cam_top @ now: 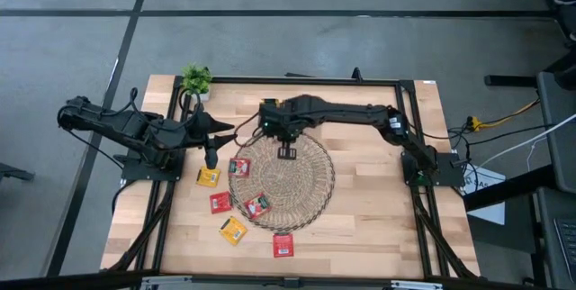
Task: Pick & Place Tea
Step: Put the red tea bag into the right of the wooden organizer
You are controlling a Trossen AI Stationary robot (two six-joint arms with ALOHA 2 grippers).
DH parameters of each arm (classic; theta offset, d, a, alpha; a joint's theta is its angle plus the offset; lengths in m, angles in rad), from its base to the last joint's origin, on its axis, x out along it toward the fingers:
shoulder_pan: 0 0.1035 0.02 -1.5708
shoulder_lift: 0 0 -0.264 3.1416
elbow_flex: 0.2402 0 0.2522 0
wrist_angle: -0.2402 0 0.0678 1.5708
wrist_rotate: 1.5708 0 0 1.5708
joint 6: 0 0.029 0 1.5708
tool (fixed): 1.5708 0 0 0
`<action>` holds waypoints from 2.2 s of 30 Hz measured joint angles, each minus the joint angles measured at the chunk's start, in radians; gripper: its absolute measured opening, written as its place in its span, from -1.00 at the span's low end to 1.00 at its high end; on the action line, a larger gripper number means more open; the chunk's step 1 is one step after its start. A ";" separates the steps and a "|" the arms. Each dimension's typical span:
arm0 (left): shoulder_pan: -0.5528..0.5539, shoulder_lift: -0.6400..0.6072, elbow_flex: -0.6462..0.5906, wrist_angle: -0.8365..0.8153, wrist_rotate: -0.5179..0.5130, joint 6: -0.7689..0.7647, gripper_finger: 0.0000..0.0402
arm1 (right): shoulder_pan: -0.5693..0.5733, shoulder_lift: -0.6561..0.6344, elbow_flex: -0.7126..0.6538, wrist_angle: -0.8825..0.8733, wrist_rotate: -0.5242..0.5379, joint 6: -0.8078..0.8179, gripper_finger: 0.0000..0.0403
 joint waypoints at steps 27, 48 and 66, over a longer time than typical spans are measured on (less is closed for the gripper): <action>0.000 -0.080 0.000 0.005 -0.028 -0.001 -0.32 | -0.204 -0.008 0.041 -0.202 0.042 -0.220 -1.00; 0.000 -0.090 0.000 0.005 -0.064 -0.002 -0.32 | -0.293 -0.008 0.040 -0.225 0.043 -0.324 -1.00; 0.000 -0.090 0.000 0.005 -0.097 -0.018 -0.32 | -0.318 -0.008 -0.050 -0.182 0.043 -0.353 -1.00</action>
